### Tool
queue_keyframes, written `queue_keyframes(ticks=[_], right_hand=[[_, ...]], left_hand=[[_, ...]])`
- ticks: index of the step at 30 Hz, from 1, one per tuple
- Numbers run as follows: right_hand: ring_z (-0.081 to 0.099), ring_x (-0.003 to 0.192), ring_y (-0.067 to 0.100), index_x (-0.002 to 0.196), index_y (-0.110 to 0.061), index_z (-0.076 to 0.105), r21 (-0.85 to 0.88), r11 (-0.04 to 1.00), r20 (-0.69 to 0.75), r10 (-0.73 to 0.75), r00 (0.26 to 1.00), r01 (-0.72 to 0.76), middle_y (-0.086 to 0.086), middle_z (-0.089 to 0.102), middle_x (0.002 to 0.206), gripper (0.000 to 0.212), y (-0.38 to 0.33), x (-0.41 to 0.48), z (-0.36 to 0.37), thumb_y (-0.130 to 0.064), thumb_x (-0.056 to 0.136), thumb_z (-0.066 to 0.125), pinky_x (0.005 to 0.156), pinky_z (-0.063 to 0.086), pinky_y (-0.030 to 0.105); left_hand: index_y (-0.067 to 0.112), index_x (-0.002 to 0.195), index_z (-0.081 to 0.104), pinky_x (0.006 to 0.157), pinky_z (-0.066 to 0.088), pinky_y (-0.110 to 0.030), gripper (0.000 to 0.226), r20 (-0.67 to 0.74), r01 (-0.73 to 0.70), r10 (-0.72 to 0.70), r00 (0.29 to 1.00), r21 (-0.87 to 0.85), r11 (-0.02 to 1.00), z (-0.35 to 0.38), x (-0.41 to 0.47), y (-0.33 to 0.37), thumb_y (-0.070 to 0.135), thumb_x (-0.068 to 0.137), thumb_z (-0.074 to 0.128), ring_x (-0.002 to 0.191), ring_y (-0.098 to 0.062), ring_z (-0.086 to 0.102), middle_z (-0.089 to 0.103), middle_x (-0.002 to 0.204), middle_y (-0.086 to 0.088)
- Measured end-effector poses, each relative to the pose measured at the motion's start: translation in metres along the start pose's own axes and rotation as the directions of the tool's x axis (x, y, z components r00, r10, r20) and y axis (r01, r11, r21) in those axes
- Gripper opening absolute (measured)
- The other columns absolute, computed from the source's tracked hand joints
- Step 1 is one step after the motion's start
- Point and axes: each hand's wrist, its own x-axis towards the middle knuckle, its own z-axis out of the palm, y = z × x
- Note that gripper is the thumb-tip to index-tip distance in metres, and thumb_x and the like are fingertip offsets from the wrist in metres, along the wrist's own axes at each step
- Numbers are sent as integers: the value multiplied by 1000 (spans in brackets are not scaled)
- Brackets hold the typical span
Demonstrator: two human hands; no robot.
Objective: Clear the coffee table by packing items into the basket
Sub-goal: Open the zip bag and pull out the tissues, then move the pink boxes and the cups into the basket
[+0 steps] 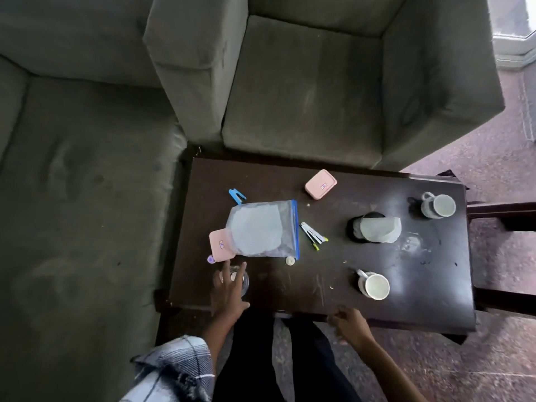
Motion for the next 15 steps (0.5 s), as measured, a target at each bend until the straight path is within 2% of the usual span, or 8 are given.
queue_keyframes(ticks=[2,5,7,9,11,12,14,15], right_hand=[[46,36,5,58,-17,57,34,999,-2,1,1000,-1,-5,53,43,28,1,2,7,2,78,57,42,41,21],[47,35,0,60,-19,59,29,999,-35,-36,999,37,-7,55,46,29,-7,11,8,4,77,55,41,40,16],[46,36,-4,53,-24,54,-29,994,-60,-106,992,105,-10,52,43,36,-20,18,0,3,77,56,43,36,12],[45,45,-1,48,-26,44,-114,978,-70,-185,980,177,-8,48,44,41,-40,28,-11,-1,80,55,46,32,16],[49,59,12,51,-22,44,-252,933,-71,-284,956,258,-2,52,59,34,-63,40,-22,-13,83,49,51,33,24],[52,71,17,58,-20,51,-332,893,-61,-342,938,304,2,57,70,26,-75,49,-28,-21,82,44,58,41,26],[52,101,22,90,-16,63,-447,819,-58,-428,902,360,4,59,102,25,-94,73,-38,-29,80,44,80,49,34],[46,113,23,108,-17,60,-500,786,-67,-453,889,364,3,54,117,30,-107,85,-44,-28,82,48,86,47,36]], left_hand=[[37,143,26,96,47,-34,85,-82,38,-38,996,-11,999,4,1,3,29,73,74,132,-28,27,15,152,0],[39,132,40,83,52,-32,68,-143,40,-49,989,-68,997,4,5,1,19,74,70,121,-25,35,29,143,5],[39,128,45,79,53,-31,66,-168,9,-21,985,-76,997,1,2,0,17,72,71,118,-25,38,34,139,6],[38,124,51,75,54,-32,67,-199,-33,17,980,-79,996,-9,-1,4,13,67,73,114,-26,44,42,135,5],[37,119,58,70,56,-33,70,-215,-80,65,975,-63,995,-22,-6,13,9,58,76,106,-27,51,49,127,4],[36,116,60,64,56,-32,72,-222,-103,88,971,-56,993,-29,-8,18,8,52,78,100,-27,53,52,123,4],[37,108,62,53,54,-29,76,-252,-160,148,956,-28,987,-47,-10,32,8,41,82,91,-25,57,55,115,4],[39,107,61,51,53,-28,78,-271,-184,172,947,-20,983,-56,-9,40,9,38,82,89,-24,58,55,114,5]])
